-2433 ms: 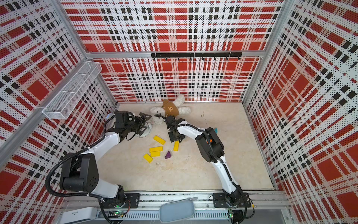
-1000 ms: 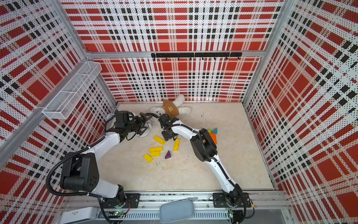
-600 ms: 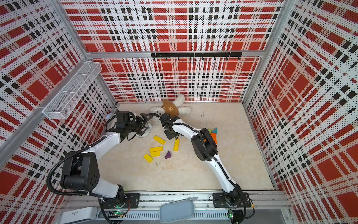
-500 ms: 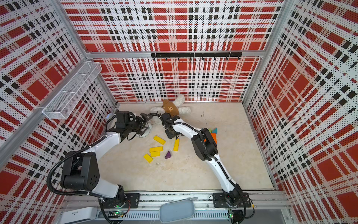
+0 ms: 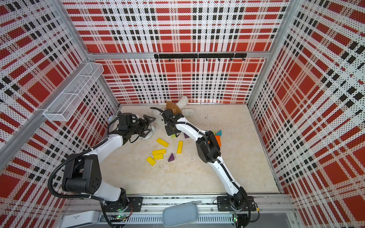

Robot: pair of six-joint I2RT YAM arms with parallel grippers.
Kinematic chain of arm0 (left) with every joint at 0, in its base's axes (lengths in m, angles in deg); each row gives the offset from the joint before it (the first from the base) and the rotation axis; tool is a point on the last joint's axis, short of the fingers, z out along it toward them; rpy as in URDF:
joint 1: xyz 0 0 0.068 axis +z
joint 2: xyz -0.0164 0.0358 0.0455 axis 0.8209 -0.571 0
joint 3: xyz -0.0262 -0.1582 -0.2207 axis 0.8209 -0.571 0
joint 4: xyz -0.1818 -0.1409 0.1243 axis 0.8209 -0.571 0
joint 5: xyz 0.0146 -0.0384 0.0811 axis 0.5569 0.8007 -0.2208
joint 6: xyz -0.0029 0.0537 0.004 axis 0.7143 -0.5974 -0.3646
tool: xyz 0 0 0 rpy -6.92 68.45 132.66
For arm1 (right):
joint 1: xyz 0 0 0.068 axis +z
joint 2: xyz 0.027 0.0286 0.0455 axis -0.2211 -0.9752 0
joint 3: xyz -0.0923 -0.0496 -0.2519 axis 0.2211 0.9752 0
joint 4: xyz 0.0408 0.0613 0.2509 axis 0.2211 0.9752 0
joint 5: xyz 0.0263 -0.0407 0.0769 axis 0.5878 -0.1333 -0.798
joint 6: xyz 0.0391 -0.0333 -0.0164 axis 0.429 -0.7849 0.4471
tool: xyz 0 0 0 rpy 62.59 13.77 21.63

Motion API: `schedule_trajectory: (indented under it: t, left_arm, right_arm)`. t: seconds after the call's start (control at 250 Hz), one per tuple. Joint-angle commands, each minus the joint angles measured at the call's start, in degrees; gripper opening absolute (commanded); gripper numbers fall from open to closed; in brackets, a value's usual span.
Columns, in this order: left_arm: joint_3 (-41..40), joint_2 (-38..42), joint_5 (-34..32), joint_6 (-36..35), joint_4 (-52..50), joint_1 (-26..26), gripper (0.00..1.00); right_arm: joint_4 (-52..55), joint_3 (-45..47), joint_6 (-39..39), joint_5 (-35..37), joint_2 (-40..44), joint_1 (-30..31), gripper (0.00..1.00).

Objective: Assemble a carrot with building blocks
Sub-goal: Pick up the building block from the center of the board.

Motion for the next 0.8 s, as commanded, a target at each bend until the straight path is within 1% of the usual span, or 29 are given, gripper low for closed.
schedule_trajectory:
  t: [0.0,0.124,0.24,0.412,0.548,0.792]
  left_arm:
    - [0.31,-0.39,0.48,0.79,1.03,0.16,1.0]
    - [0.36,-0.37,0.6,0.87,1.03,0.14,1.0]
    - [0.3,-0.25,0.36,0.7,1.03,-0.01,1.0]
    - [0.33,-0.22,0.53,0.79,0.99,-0.05,1.0]
    - [0.37,-0.01,0.55,0.88,1.03,-0.05,1.0]
    - [0.38,0.22,0.68,0.88,1.03,-0.05,0.99]
  right_arm:
    - [2.78,-3.34,1.72,-0.7,-3.49,0.26,0.52]
    - [4.48,-5.67,0.91,-0.12,-5.09,0.19,0.51]
    - [4.22,-6.29,0.46,-1.38,-6.24,0.12,0.49]
    - [5.95,-7.28,-0.35,-1.19,-7.44,0.08,0.48]
    - [6.28,-6.1,-0.53,-1.55,-6.94,0.01,0.41]
    - [3.57,-1.17,-0.78,-1.65,-2.87,0.03,0.39]
